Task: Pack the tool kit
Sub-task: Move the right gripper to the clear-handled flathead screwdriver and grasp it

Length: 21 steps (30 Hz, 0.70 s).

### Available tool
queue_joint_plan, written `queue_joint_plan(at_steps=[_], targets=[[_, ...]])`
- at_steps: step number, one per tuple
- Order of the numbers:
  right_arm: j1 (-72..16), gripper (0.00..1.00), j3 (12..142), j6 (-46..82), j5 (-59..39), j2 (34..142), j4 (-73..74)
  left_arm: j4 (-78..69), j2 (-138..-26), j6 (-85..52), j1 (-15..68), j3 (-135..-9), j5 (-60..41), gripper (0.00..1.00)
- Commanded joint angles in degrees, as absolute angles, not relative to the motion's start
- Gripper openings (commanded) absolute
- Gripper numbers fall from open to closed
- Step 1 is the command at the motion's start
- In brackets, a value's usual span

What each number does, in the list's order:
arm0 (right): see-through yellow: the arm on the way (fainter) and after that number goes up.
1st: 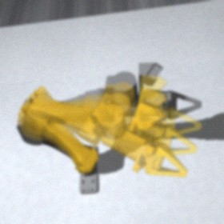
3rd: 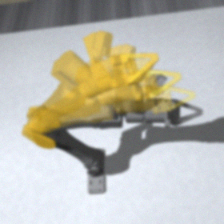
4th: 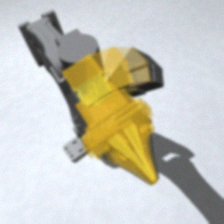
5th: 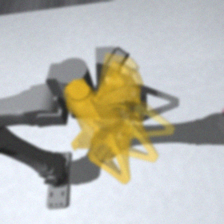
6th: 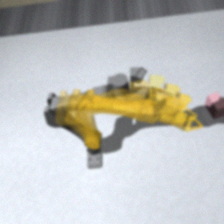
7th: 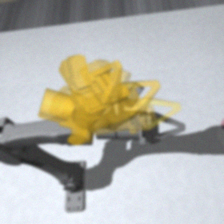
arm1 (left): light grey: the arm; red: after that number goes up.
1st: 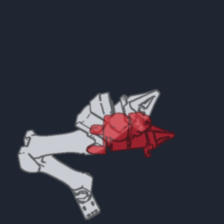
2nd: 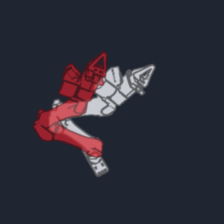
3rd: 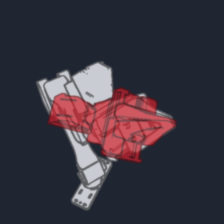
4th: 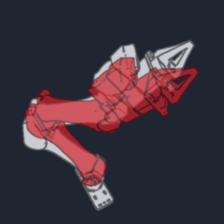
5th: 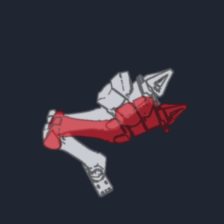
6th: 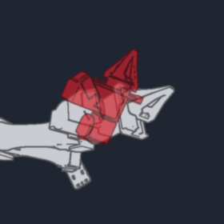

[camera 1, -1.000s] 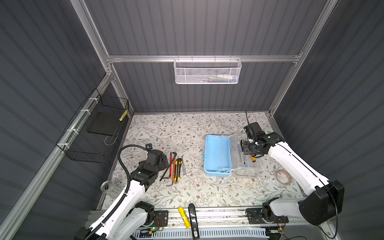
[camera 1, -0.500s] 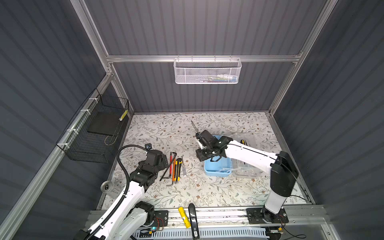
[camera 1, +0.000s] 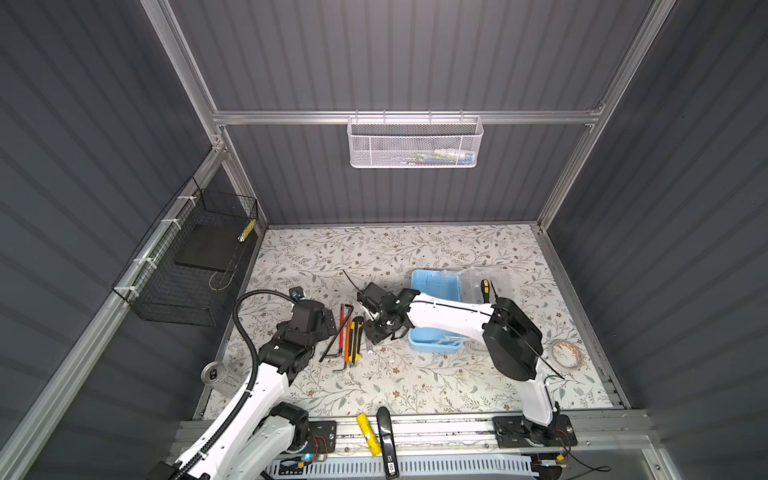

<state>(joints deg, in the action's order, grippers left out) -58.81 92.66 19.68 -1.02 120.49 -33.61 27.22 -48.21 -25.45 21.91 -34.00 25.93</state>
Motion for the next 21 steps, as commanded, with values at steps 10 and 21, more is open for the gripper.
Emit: queue_joint_plan(at_steps=[10, 21], targets=[[-61.7, 0.47, 100.0, 17.5, 6.1, 128.4, -40.1, 27.5, -47.5, -25.2, 21.5, -33.4, 26.3, 1.00], [-61.7, 0.34, 100.6, 19.2, 9.9, 129.8, -43.0, 27.4, -47.6, -25.2, 21.5, -33.4, 26.3, 0.99]])
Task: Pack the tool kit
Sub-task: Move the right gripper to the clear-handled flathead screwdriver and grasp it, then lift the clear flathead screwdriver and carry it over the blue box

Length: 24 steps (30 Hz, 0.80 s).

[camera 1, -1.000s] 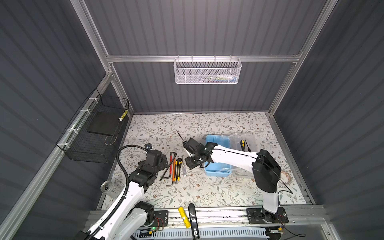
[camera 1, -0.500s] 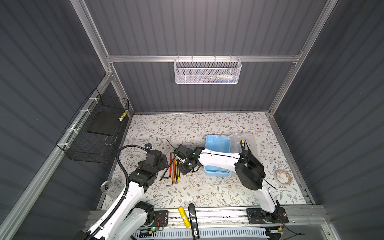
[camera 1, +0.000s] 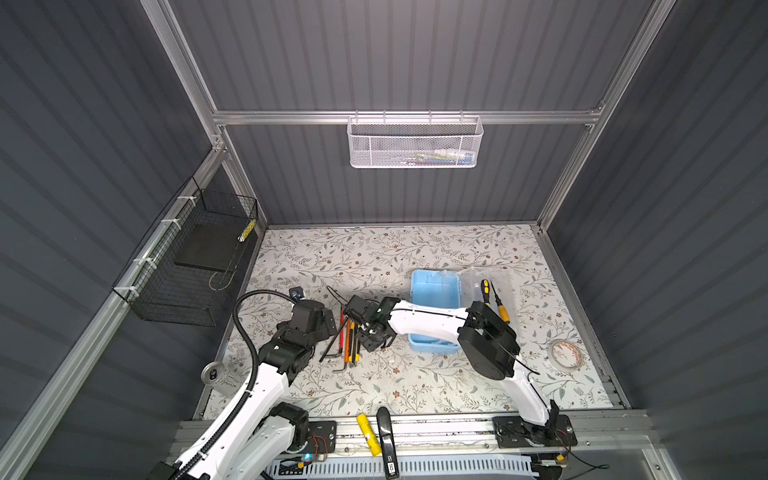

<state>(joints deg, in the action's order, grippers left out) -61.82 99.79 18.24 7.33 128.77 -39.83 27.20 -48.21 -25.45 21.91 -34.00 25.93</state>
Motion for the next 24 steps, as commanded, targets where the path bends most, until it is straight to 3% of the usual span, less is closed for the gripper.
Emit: queue_joint_plan(at_steps=[1, 12, 24], targets=[[-61.7, 0.32, 100.4, 19.5, 9.7, 129.5, -43.0, 27.4, -47.7, -25.1, 21.5, -33.4, 26.2, 1.00], [-58.3, 0.12, 95.4, 22.6, 6.4, 124.5, -39.6, 27.4, -47.7, -25.1, 21.5, -33.4, 26.2, 0.99], [-54.2, 0.07, 93.0, 20.2, 9.6, 113.5, -40.3, 27.4, -47.7, -25.0, 21.5, -33.5, 26.2, 0.99]])
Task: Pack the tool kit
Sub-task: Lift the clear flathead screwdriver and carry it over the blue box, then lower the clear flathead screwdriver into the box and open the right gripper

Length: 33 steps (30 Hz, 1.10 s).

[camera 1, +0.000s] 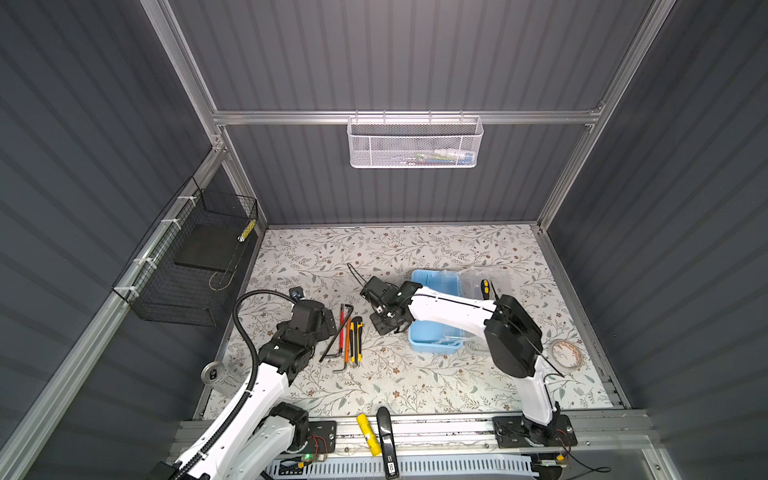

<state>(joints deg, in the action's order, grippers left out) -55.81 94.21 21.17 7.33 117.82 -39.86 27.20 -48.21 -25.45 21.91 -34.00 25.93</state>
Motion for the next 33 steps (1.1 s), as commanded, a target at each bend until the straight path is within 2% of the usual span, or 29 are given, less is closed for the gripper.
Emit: queue_joint_plan(at_steps=[1, 20, 33], targets=[[-53.6, 0.07, 92.6, 20.0, 10.0, 112.4, -40.5, 27.4, -47.8, -25.0, 21.5, -33.5, 26.2, 0.99], [-29.1, 0.03, 74.6, 15.5, 14.0, 79.7, -48.5, 27.4, -48.1, -25.0, 21.5, -33.6, 26.1, 0.99], [-18.3, 0.03, 69.4, 15.5, 16.7, 75.5, -58.0, 27.1, -48.9, -24.8, 21.5, -33.8, 25.8, 0.99]])
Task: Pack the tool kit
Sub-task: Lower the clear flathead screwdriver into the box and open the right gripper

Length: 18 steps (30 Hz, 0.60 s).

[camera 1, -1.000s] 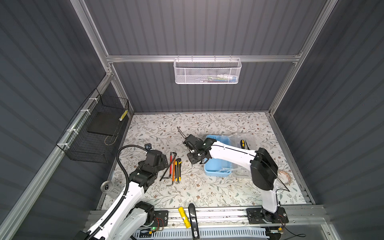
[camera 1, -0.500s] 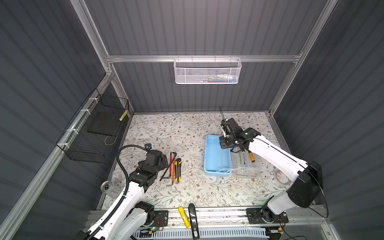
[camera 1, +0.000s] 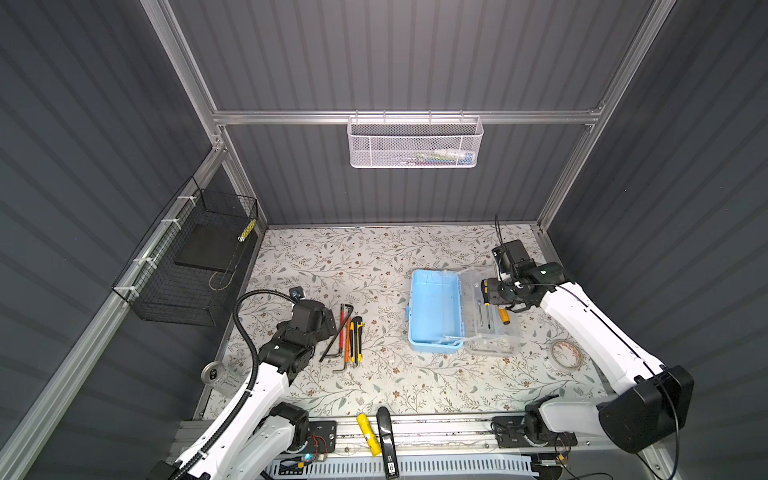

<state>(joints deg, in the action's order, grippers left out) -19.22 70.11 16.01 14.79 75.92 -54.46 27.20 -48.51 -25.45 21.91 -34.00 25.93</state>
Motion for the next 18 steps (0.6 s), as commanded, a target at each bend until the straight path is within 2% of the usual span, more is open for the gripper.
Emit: queue_joint_plan(at_steps=[1, 7, 12, 16, 18], targets=[[-17.9, 0.04, 69.0, 15.5, 16.7, 75.6, -58.3, 27.1, -48.9, -24.8, 21.5, -33.8, 25.8, 0.99], [-17.2, 0.05, 67.7, 15.8, 18.5, 78.4, -58.5, 27.1, -48.9, -24.8, 21.5, -33.8, 25.8, 0.99], [-17.2, 0.10, 67.1, 15.5, 20.2, 80.8, -58.7, 27.2, -48.6, -24.8, 21.5, -33.7, 25.8, 1.00], [-17.2, 0.20, 67.2, 15.3, 20.3, 81.4, -58.8, 27.2, -48.9, -24.7, 21.5, -33.8, 25.7, 1.00], [-17.2, 0.28, 67.8, 15.1, 20.8, 81.2, -59.1, 27.1, -48.8, -24.7, 21.5, -33.7, 25.7, 0.99]])
